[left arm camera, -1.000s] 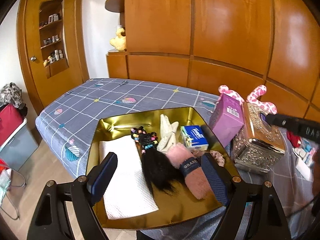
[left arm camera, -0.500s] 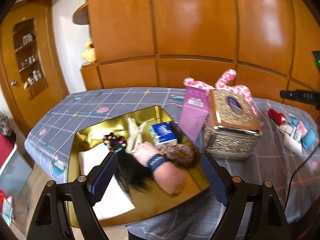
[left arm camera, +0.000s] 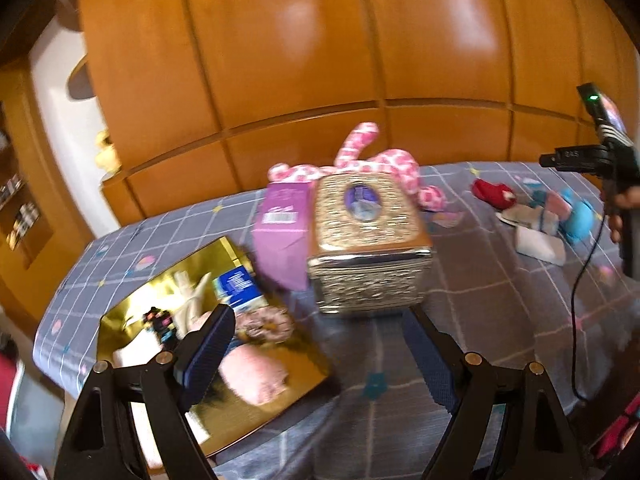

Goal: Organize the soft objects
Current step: 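Move both grippers back toward the soft items on the bed, then grasp the white rectangular pad with the left gripper, then lift the white pad with the left gripper while the right gripper grasps the cream knit mitten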

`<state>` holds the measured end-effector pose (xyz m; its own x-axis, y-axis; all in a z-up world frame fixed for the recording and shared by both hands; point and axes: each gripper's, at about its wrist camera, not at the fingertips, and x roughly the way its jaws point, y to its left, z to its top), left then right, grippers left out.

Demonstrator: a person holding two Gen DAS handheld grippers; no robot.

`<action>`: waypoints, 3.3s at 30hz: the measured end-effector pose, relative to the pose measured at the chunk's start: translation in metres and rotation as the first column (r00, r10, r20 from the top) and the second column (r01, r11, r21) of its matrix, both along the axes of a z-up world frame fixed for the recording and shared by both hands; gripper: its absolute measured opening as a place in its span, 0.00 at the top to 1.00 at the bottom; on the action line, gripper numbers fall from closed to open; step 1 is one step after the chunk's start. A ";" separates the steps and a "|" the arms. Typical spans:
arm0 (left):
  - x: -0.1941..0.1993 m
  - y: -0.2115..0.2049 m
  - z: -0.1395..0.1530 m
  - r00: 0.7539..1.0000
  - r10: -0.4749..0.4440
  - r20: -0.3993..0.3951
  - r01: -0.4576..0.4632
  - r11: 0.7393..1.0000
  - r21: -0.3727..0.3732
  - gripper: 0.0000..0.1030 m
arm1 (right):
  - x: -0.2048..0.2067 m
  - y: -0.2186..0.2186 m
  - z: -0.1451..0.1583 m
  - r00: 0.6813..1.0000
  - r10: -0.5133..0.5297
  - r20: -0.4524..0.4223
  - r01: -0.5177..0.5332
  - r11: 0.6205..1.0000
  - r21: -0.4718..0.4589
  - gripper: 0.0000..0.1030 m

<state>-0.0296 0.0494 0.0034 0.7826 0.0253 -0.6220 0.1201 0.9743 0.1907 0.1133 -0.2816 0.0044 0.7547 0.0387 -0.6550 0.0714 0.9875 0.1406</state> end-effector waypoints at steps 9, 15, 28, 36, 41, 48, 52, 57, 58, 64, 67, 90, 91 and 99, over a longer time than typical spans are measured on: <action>0.018 -0.065 -0.002 0.987 -0.159 -0.023 0.160 0.986 0.042 0.17 | -0.004 -0.095 -0.037 0.955 -0.290 -0.063 0.296 0.943 0.151 0.64; 0.035 -0.110 -0.009 0.965 -0.256 -0.053 0.259 0.965 0.049 0.17 | -0.009 -0.121 -0.043 0.927 -0.364 -0.090 0.375 0.892 0.254 0.64; 0.074 -0.180 -0.038 0.926 -0.350 -0.144 0.353 0.936 -0.005 0.17 | -0.014 -0.133 -0.048 0.918 -0.375 -0.125 0.395 0.855 0.336 0.64; 0.113 -0.217 -0.062 0.873 -0.399 -0.282 0.349 0.913 -0.210 0.25 | -0.016 -0.139 -0.051 0.912 -0.388 -0.137 0.410 0.830 0.380 0.64; 0.136 -0.245 -0.079 0.835 -0.416 -0.360 0.317 0.899 -0.303 0.27 | -0.018 -0.145 -0.055 0.905 -0.398 -0.148 0.422 0.802 0.423 0.61; 0.162 -0.266 -0.100 0.823 -0.400 -0.403 0.271 0.901 -0.339 0.26 | -0.018 -0.148 -0.059 0.910 -0.382 -0.161 0.412 0.784 0.465 0.61; 0.173 -0.276 -0.110 0.812 -0.419 -0.407 0.296 0.896 -0.332 0.26 | -0.017 -0.148 -0.062 0.916 -0.361 -0.175 0.399 0.775 0.489 0.61; 0.176 -0.286 -0.119 0.789 -0.464 -0.402 0.341 0.876 -0.343 0.57 | -0.013 -0.145 -0.066 0.923 -0.334 -0.191 0.384 0.775 0.503 0.61; 0.174 -0.285 -0.118 0.797 -0.462 -0.389 0.348 0.878 -0.330 0.69 | -0.013 -0.145 -0.066 0.924 -0.330 -0.193 0.382 0.776 0.502 0.61; 0.164 -0.251 -0.108 0.796 -0.476 -0.374 0.331 0.860 -0.389 0.84 | -0.012 -0.143 -0.067 0.922 -0.331 -0.201 0.387 0.783 0.488 0.61; 0.151 -0.230 -0.103 0.798 -0.476 -0.369 0.331 0.859 -0.391 0.85 | -0.012 -0.144 -0.066 0.920 -0.337 -0.199 0.391 0.783 0.484 0.61; 0.090 -0.255 -0.099 0.624 -0.726 -0.288 0.778 0.611 0.145 0.17 | -0.008 -0.139 -0.070 0.926 -0.298 -0.230 0.375 0.790 0.485 0.61; 0.093 -0.258 -0.102 0.610 -0.734 -0.298 0.790 0.595 0.148 0.17 | -0.008 -0.140 -0.070 0.926 -0.299 -0.231 0.376 0.787 0.490 0.61; 0.116 -0.267 -0.113 0.553 -0.758 -0.346 0.811 0.585 0.013 0.25 | -0.008 -0.142 -0.072 0.925 -0.297 -0.236 0.378 0.771 0.513 0.61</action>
